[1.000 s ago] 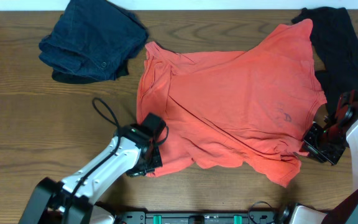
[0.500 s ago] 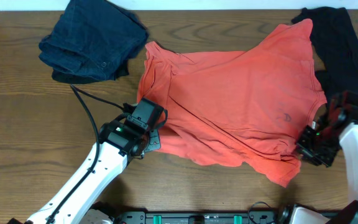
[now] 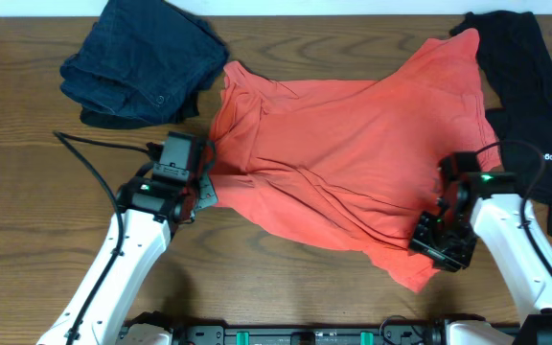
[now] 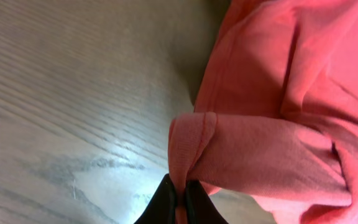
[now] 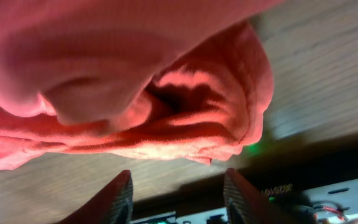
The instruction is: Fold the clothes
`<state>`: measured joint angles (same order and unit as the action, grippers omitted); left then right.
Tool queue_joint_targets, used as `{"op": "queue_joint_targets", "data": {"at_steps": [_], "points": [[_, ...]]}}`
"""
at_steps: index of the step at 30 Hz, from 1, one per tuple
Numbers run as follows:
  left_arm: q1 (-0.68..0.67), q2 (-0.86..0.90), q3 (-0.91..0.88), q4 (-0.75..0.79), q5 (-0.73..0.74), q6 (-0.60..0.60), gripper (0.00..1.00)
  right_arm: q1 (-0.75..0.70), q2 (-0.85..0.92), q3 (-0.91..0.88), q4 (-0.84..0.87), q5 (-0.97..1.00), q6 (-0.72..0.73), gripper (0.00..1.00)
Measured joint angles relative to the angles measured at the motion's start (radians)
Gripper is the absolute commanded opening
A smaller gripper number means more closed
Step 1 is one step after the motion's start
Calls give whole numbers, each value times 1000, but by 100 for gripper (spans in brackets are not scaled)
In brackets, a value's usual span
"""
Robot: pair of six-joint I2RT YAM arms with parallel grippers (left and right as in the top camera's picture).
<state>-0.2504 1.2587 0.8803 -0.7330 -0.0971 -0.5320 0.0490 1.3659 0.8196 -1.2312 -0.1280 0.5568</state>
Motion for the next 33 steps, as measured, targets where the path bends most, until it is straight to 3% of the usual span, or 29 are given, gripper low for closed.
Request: {"op": "queue_joint_targets", "data": {"at_steps": [15,23,33], "points": [[33,0,0,18,0,36,6,311,0,-142,4,25,261,45],[33,0,0,16,0,36,6,334,0,-243,134,29,351,41],[33,0,0,11,0,36,6,334,0,-248,231,29,379,43]]}}
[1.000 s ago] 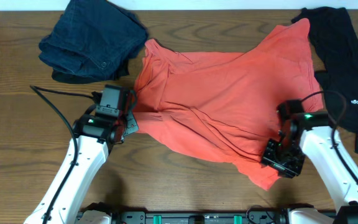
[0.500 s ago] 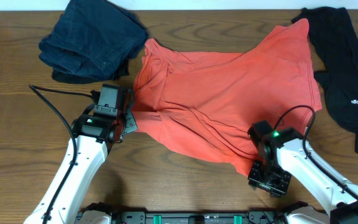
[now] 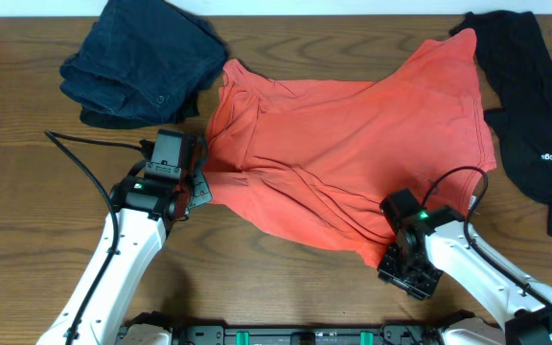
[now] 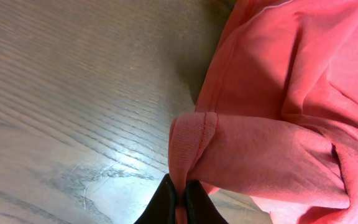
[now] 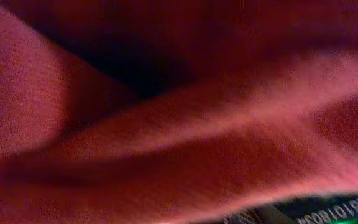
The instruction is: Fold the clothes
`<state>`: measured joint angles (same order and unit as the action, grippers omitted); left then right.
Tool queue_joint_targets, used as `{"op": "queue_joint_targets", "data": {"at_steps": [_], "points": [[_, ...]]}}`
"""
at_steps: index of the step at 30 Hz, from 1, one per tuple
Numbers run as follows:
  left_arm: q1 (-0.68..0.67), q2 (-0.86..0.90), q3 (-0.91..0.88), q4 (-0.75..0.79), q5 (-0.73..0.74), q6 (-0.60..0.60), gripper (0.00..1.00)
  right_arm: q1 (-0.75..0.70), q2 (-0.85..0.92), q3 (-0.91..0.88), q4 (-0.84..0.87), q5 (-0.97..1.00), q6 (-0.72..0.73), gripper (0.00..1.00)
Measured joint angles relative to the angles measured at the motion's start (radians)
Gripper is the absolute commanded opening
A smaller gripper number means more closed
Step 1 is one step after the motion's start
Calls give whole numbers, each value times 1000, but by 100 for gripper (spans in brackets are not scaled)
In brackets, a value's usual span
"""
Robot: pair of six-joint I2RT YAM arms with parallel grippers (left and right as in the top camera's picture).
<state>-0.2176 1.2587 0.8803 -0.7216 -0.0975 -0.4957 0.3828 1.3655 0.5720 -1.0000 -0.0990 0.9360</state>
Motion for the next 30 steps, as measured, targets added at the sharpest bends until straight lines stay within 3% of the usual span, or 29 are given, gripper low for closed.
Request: {"op": "queue_joint_targets", "data": {"at_steps": [10,17,19,25,30], "points": [[0,0,0,0,0,0,6,-29,0,0,18,7,3,43],[0,0,0,0,0,0,6,-53,0,0,45,23,16,20],[0,0,0,0,0,0,6,-53,0,0,45,29,29,1],[0,0,0,0,0,26,6,-56,0,3,7,29,26,1],[0,-10,2,-35,0,37,6,-56,-31,95,-185,50,23,1]]}}
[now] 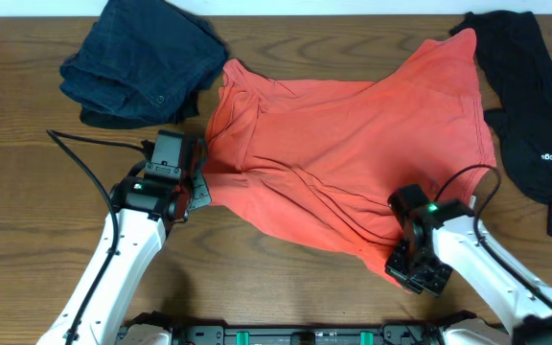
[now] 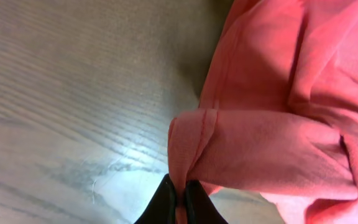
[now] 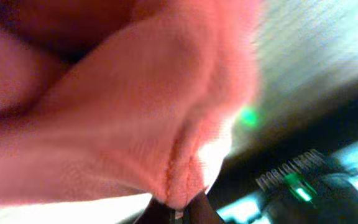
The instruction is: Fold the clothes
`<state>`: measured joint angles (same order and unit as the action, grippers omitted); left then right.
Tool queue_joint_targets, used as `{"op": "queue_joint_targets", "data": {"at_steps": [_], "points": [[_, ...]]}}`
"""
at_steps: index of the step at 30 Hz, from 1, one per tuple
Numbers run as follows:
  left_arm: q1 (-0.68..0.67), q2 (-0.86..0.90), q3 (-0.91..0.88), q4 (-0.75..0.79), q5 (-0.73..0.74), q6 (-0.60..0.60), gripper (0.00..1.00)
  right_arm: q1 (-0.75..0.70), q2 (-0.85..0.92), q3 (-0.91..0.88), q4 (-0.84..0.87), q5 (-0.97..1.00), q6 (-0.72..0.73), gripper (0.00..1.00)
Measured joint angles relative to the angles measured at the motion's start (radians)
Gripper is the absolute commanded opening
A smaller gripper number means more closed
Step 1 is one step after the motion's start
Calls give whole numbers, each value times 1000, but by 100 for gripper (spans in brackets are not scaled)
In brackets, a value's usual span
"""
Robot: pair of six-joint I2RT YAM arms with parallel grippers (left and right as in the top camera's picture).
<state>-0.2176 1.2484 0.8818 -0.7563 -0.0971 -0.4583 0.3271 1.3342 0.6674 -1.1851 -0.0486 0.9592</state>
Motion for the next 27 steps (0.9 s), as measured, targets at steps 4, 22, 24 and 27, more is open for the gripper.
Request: {"op": "queue_joint_targets", "data": {"at_steps": [4,22,24,27], "points": [[0,-71,17,-43,0,18,6,-7,-95,185,-158,61,-27,1],[0,-375,49,-202,0,41,6,-301,-409,496,-474,150,-241,1],[0,-402,49,-207,0,41,6,-327,-424,518,-469,151,-269,1],[0,-425,49,-207,0,41,6,-347,-424,527,-447,152,-304,1]]}}
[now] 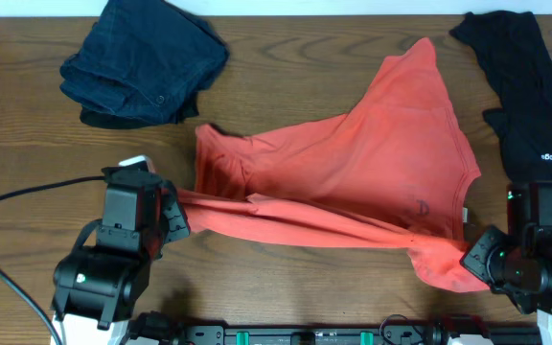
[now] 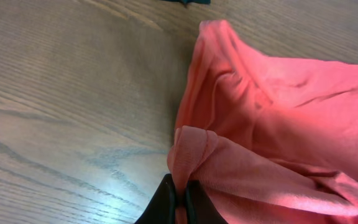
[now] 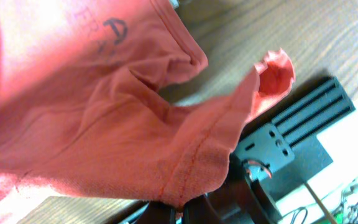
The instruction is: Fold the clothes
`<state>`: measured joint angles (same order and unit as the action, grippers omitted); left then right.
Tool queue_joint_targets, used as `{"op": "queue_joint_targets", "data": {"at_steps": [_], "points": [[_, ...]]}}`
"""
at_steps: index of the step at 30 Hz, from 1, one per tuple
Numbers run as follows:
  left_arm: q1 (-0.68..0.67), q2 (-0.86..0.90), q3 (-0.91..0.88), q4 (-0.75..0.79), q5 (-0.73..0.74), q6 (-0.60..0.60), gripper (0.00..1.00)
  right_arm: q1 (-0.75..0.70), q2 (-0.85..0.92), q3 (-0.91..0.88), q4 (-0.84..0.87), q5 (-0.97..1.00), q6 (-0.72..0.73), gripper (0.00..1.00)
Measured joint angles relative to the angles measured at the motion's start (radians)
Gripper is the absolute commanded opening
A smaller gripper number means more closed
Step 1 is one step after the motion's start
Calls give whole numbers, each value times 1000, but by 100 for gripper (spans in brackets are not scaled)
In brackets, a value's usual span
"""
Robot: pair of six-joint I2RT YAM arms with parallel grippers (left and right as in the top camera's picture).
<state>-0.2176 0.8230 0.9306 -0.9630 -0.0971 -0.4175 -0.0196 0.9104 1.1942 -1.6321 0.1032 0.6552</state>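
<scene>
A coral-red T-shirt is stretched between my two grippers above the wooden table, its near edge pulled taut. My left gripper at the left is shut on the shirt's folded hem. My right gripper at the lower right is shut on the hem of the other near corner, where a small dark print shows on the fabric. The far part of the shirt trails up toward the back of the table.
A folded dark blue garment lies at the back left. A black garment with a white logo lies along the right edge. The rail at the table's front edge sits just below both arms.
Both grippers have risen and moved apart, left gripper toward the front left, right gripper to the far right. The shirt, lying crumpled before, is now pulled taut and lifted between them.
My left gripper was shut on the shirt's left hem throughout. My right gripper stood open at the shirt's lower right corner, then pressed into the fabric, then was shut on that corner. Now both hold the shirt stretched out.
</scene>
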Motion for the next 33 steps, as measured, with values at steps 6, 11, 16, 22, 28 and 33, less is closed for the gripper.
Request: {"op": "queue_joint_targets", "data": {"at_steps": [6,11,16,22,28,33], "points": [[0,16,0,2,0,0,6,-4,81,0,51,1,-68,1],[0,78,0,58,0,0,6,-5,182,0,150,5,-113,1],[0,201,1,150,-1,0,6,-5,304,0,260,6,-162,1],[0,362,1,249,-1,4,6,-5,448,0,353,7,-209,1],[0,500,1,364,0,26,6,-5,600,0,476,6,-236,1],[0,594,1,435,-1,38,6,-12,719,0,570,7,-255,1]]}}
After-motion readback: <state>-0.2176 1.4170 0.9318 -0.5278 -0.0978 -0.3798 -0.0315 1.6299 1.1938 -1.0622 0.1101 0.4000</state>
